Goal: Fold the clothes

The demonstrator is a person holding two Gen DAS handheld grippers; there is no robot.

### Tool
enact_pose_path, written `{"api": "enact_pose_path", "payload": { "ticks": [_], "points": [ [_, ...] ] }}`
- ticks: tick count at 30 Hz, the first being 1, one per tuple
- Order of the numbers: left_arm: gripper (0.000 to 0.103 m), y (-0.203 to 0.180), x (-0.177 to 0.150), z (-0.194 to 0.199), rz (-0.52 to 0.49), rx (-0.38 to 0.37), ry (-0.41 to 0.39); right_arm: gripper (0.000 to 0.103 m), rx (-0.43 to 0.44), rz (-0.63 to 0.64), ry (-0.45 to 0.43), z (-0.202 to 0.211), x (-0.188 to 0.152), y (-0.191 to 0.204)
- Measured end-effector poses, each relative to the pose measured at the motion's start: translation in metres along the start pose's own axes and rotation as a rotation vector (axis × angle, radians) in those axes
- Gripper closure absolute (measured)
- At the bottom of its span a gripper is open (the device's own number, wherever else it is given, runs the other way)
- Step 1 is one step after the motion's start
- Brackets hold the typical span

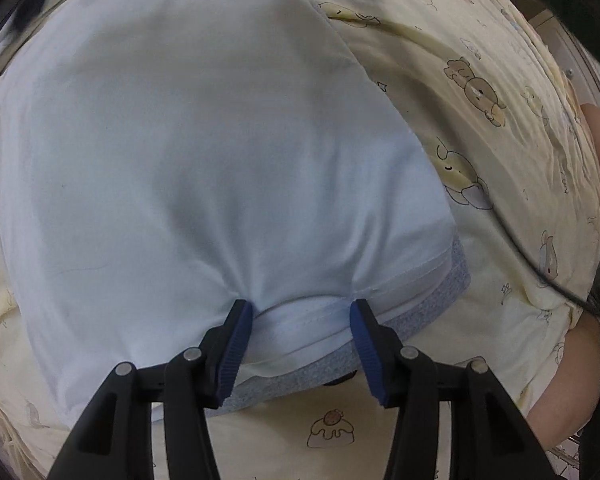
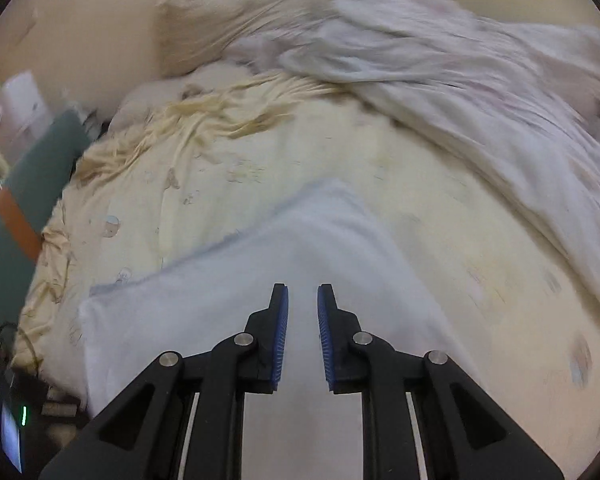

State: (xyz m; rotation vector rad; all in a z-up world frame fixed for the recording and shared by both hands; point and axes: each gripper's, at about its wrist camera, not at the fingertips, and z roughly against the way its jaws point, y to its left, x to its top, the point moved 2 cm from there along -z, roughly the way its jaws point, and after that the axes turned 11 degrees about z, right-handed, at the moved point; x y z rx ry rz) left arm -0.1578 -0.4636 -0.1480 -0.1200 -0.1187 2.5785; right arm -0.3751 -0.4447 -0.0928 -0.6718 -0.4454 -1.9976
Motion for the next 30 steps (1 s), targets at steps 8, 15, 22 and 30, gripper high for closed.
{"api": "enact_pose_path", "payload": {
  "ticks": [8,15,22,30],
  "points": [
    [0.051,0.006,-0.002,-0.002,0.002,-0.009,0.002,0.092,-0.044,0.062,0.146,-0.099,0.032,-0.018],
    [0.05,0.011,-0.003,-0.003,0.002,-0.018,0.003,0.091,-0.174,-0.022,0.088,-0.059,0.032,-0.07],
    [0.046,0.025,-0.01,0.006,0.032,-0.035,0.003,0.087,-0.196,-0.102,-0.053,0.102,-0.019,-0.031],
    [0.046,0.032,-0.051,0.066,0.418,-0.119,-0.144,0.074,-0.169,-0.232,-0.016,0.202,-0.105,0.056]
  ]
}}
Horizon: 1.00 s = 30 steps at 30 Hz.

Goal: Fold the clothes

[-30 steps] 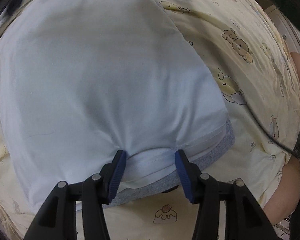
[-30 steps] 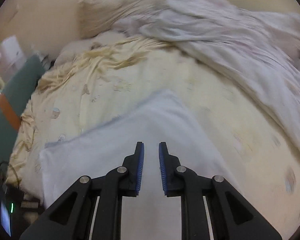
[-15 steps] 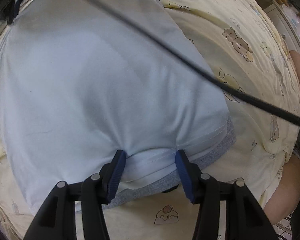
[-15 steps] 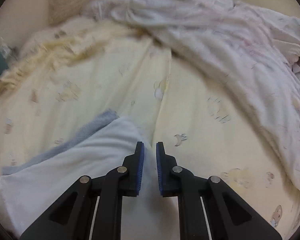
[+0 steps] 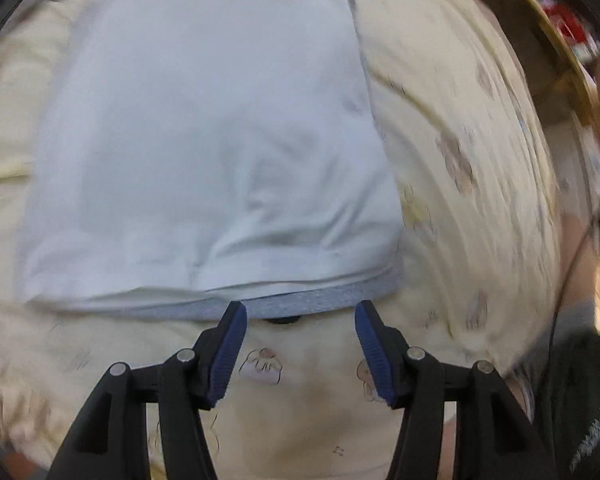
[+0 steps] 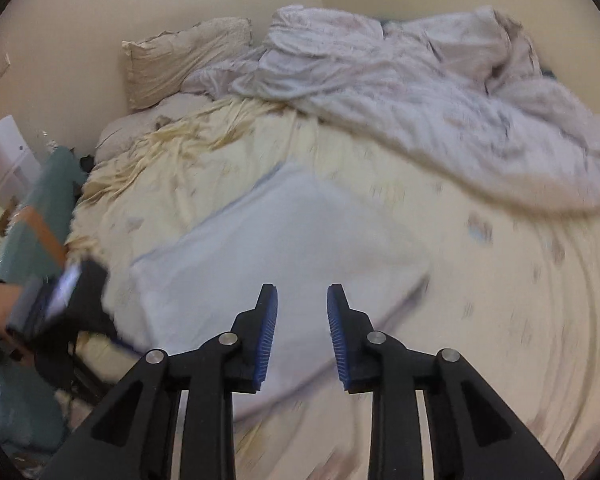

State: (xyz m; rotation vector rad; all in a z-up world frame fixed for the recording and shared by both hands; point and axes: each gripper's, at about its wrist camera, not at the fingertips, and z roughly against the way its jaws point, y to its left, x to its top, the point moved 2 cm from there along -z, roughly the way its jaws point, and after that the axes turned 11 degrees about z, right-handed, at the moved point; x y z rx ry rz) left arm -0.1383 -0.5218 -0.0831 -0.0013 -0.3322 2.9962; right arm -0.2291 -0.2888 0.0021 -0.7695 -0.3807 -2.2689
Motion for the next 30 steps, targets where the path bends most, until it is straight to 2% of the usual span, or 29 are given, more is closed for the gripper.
{"api": "enact_pose_path", "payload": {
  "ticks": [2,4,7,9,10,13,14,15,17,20,22,25,28,30],
  "points": [
    [0.046,0.005,-0.01,0.023,0.088,0.057,-0.114,0.074,-0.007,-0.006,0.008,0.012,-0.017,0.014],
    [0.046,-0.028,-0.015,0.037,0.189,0.096,-0.219,0.074,-0.02,-0.018,0.008,0.022,-0.029,0.029],
    [0.045,-0.015,-0.037,0.08,0.295,0.166,-0.395,0.073,-0.013,-0.046,0.006,0.036,-0.045,0.051],
    [0.043,-0.018,-0.068,0.11,0.308,0.164,-0.464,0.073,-0.029,-0.046,0.012,0.041,-0.05,0.064],
    [0.043,-0.027,-0.053,0.103,0.312,0.188,-0.497,0.073,-0.036,-0.046,0.013,0.043,-0.052,0.069],
    [0.041,-0.047,-0.042,0.107,0.295,0.244,-0.561,0.067,-0.046,-0.077,0.008,0.05,-0.057,0.081],
    [0.038,-0.053,-0.043,0.113,0.294,0.255,-0.588,0.058,-0.047,-0.093,0.008,0.052,-0.058,0.083],
    [0.037,-0.055,-0.044,0.109,0.297,0.257,-0.606,0.03,-0.047,-0.109,0.009,0.053,-0.059,0.085],
    [0.034,-0.055,-0.044,0.107,0.307,0.266,-0.637,0.001,-0.045,-0.136,0.004,0.057,-0.061,0.09],
    [0.026,-0.057,-0.047,0.109,0.322,0.32,-0.651,0.001,-0.071,-0.145,-0.023,0.068,-0.061,0.094],
    [0.026,-0.071,-0.059,0.118,0.297,0.308,-0.638,0.001,-0.092,-0.154,-0.025,0.073,-0.059,0.095],
    [0.026,-0.077,-0.049,0.112,0.269,0.371,-0.657,0.001,-0.123,-0.16,-0.015,0.076,-0.058,0.096],
    [0.024,-0.07,-0.037,0.108,0.301,0.357,-0.631,0.001,-0.132,-0.179,0.001,0.073,-0.06,0.095],
    [0.024,-0.065,-0.032,0.105,0.313,0.309,-0.607,0.001,-0.122,-0.187,0.003,0.069,-0.062,0.096]
  ]
}}
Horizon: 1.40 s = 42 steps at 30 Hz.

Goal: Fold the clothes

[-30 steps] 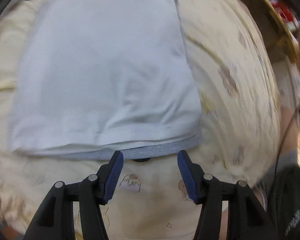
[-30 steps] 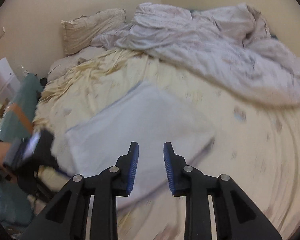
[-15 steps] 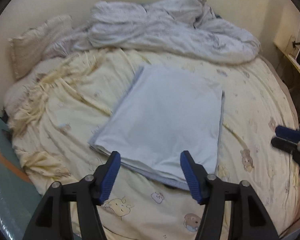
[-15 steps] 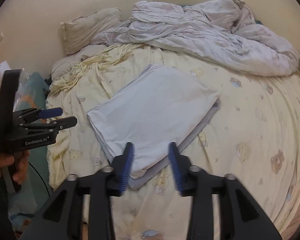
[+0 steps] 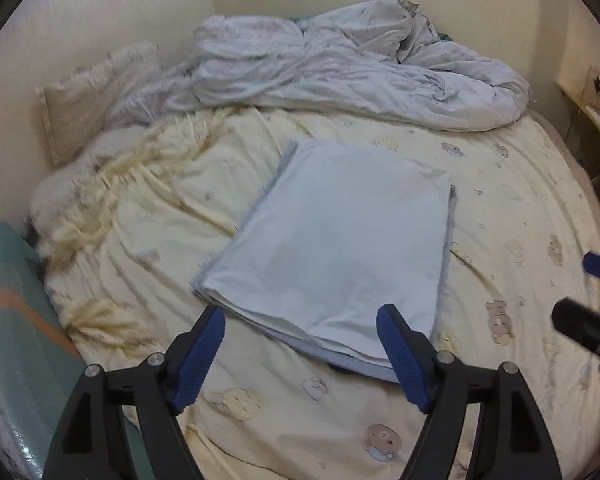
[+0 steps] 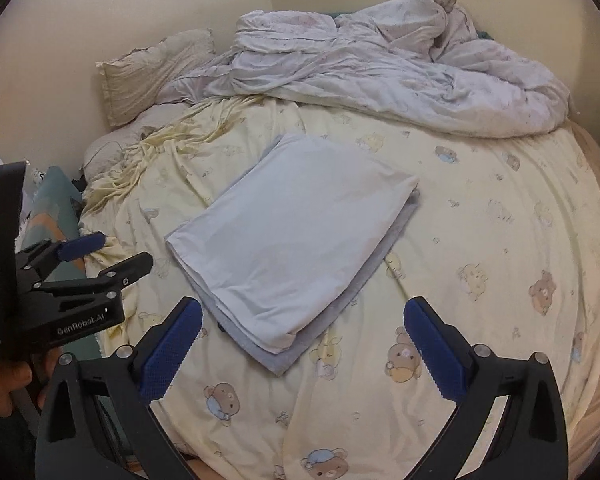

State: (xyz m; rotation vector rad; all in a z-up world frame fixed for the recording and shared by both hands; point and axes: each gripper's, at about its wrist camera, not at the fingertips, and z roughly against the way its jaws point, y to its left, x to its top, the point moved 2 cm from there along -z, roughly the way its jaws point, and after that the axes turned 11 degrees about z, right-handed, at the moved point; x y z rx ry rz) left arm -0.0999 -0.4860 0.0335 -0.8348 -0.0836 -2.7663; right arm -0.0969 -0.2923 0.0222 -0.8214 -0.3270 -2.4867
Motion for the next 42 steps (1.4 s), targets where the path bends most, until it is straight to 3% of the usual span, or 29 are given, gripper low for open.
{"api": "enact_pose_path", "payload": {
  "ticks": [3,12,22,42],
  "points": [
    [0.024,0.002,0.006,-0.01,0.02,-0.069,0.049,0.001,-0.028,-0.004,0.012,-0.007,-0.002,0.003],
    [0.024,-0.01,0.001,-0.01,-0.024,-0.152,0.077,0.001,-0.035,-0.051,0.047,-0.025,-0.007,0.0],
    [0.024,-0.018,-0.014,0.005,-0.063,-0.148,0.076,0.001,-0.034,-0.029,0.071,-0.032,-0.008,0.004],
    [0.024,-0.015,-0.013,0.002,-0.052,-0.153,0.082,0.001,-0.03,-0.013,0.07,-0.031,-0.007,0.008]
  ]
}}
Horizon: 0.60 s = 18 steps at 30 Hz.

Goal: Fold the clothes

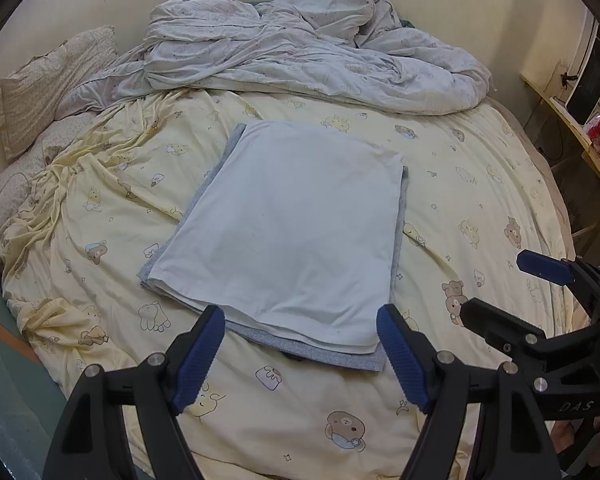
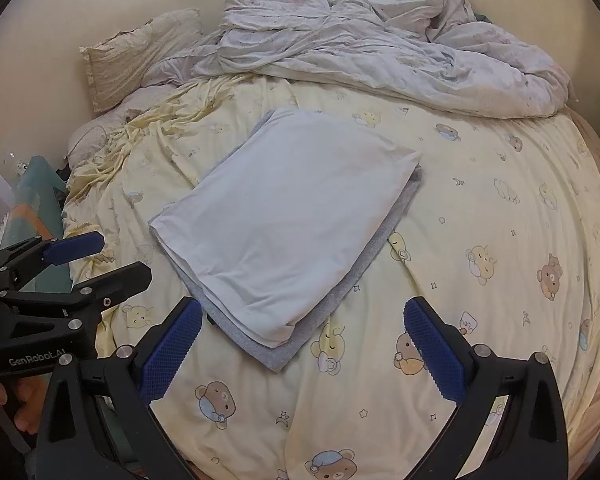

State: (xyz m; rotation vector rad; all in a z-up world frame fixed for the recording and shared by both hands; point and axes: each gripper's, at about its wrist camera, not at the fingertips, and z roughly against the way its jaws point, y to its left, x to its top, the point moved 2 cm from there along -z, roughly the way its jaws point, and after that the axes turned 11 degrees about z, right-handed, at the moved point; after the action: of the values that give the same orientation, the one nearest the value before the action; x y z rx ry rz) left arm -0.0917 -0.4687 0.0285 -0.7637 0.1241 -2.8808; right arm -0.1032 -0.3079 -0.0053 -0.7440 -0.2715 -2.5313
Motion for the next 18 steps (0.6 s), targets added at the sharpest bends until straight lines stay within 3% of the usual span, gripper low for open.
{"api": "enact_pose_path", "payload": {
  "ticks": [18],
  "points": [
    [0.024,0.0027,0.0006,-0.0009,0.004,-0.002,0.001,0.001,0.011,-0.005,-0.002,0.0016,-0.0022,0.0009]
  ]
}}
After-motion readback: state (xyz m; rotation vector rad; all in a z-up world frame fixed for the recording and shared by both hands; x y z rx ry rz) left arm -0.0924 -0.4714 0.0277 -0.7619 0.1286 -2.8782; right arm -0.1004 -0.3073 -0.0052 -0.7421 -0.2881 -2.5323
